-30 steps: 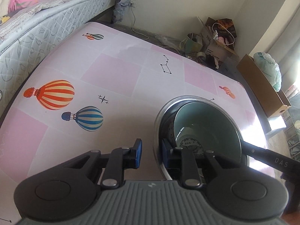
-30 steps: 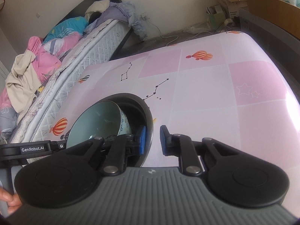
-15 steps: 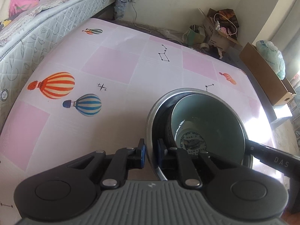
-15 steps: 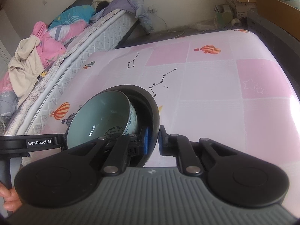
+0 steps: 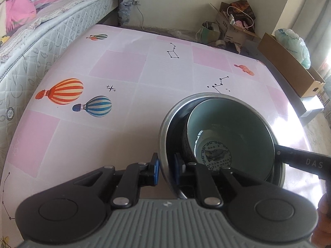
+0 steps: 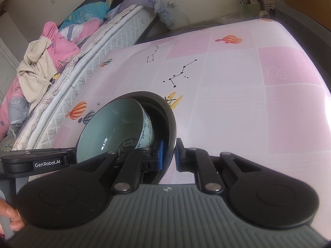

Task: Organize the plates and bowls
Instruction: 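Lift the steel bowl holding the teal bowl with both grippers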

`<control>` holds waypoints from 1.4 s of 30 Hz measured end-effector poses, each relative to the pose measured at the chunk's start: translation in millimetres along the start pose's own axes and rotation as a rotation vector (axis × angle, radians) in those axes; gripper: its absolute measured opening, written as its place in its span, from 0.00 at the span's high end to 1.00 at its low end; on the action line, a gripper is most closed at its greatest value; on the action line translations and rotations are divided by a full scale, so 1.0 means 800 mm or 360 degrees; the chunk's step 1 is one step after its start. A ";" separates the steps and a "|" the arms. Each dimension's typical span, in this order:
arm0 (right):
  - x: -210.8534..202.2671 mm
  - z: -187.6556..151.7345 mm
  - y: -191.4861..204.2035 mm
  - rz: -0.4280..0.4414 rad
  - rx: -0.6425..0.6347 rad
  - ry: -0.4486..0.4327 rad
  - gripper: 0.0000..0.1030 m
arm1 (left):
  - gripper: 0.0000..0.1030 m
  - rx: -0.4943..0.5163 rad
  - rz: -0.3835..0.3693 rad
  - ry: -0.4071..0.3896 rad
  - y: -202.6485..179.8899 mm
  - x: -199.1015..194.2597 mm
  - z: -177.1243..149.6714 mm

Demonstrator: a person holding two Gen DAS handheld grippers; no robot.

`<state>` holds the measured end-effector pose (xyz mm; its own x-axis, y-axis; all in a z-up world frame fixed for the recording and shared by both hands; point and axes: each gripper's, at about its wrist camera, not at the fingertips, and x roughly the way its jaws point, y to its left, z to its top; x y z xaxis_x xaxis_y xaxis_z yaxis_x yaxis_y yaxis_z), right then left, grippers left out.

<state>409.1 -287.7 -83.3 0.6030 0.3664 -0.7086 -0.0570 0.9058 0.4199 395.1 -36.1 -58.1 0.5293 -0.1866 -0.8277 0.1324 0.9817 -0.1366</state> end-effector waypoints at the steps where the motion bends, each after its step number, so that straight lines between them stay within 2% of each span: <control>1: 0.003 0.001 -0.003 0.0012 0.0022 0.0005 0.90 | 0.86 -0.0002 0.0002 -0.0004 0.000 0.001 0.000; 10: 0.010 0.002 0.012 -0.0094 -0.0066 -0.0032 0.89 | 0.85 0.0018 0.0067 -0.0035 -0.009 0.001 0.002; 16: 0.006 0.008 0.014 -0.0081 -0.0053 -0.0056 0.88 | 0.85 0.0002 0.0087 -0.0033 -0.011 -0.001 0.005; 29: -0.014 0.020 0.020 -0.0097 -0.0055 -0.0097 0.87 | 0.85 -0.0024 0.0049 -0.0059 -0.016 -0.014 0.011; 36: -0.012 0.012 0.017 -0.0115 -0.0079 -0.0098 0.87 | 0.86 -0.0015 0.0030 -0.0095 -0.013 -0.012 0.007; 41: -0.004 0.009 0.001 -0.0099 -0.0003 -0.0062 0.87 | 0.85 -0.0038 -0.0025 -0.0103 -0.006 -0.009 0.010; 42: -0.003 0.010 -0.002 -0.0100 0.0012 -0.0065 0.86 | 0.82 -0.0042 -0.0023 -0.0088 -0.005 -0.006 0.012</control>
<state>414.0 -291.6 -77.7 0.6372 0.2995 -0.7102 -0.0118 0.9251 0.3796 400.0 -39.4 -48.9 0.5730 -0.2015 -0.7944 0.1187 0.9795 -0.1629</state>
